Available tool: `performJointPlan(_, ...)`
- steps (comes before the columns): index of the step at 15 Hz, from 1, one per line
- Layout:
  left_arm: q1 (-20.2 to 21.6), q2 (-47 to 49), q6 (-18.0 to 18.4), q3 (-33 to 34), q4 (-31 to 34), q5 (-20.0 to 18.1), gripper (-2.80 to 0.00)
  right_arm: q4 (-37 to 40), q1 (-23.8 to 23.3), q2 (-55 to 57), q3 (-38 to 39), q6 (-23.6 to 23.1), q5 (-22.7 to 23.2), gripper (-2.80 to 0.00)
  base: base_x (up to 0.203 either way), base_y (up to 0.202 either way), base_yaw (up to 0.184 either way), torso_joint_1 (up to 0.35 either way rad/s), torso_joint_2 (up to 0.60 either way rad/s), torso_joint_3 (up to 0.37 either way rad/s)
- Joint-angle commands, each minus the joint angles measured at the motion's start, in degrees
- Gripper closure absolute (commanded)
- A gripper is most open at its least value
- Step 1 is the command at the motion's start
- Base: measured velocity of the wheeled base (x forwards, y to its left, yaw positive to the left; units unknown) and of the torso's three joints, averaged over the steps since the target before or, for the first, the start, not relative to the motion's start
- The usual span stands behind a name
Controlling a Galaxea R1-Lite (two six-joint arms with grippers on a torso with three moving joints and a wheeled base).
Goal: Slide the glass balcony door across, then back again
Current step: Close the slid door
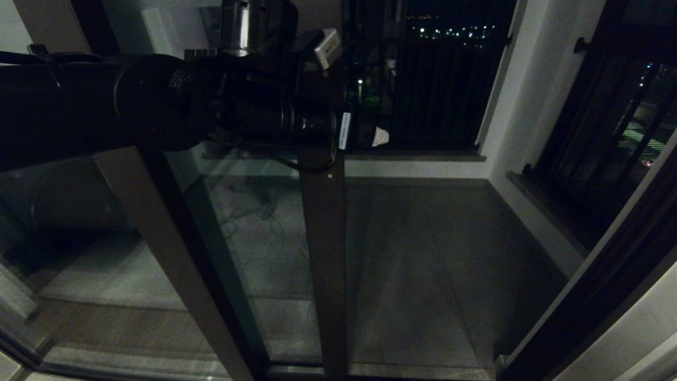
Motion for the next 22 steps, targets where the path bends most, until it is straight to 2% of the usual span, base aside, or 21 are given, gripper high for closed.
performJointPlan(1, -0.8, 1.4, -0.1, -1.1, 0.1, 0.0, -2.8, 0.1, 0.0, 0.0, 0.0, 0.0, 0.0, 0.0, 0.0, 0.0, 0.0, 0.0, 0.0, 0.0)
performJointPlan(20, -6.5, 4.5, -0.5, -3.8, 0.0, -0.4, -2.8, 0.0, 0.0, 0.0, 0.0, 0.0, 0.0, 0.0, 0.0, 0.0, 0.0, 0.0, 0.0, 0.0)
performJointPlan(22, -7.5, 6.0, -0.4, -4.2, -2.5, -0.2, -2.8, 0.1, 0.0, 0.0, 0.0, 0.0, 0.0, 0.0, 0.0, 0.0, 0.0, 0.0, 0.0, 0.0)
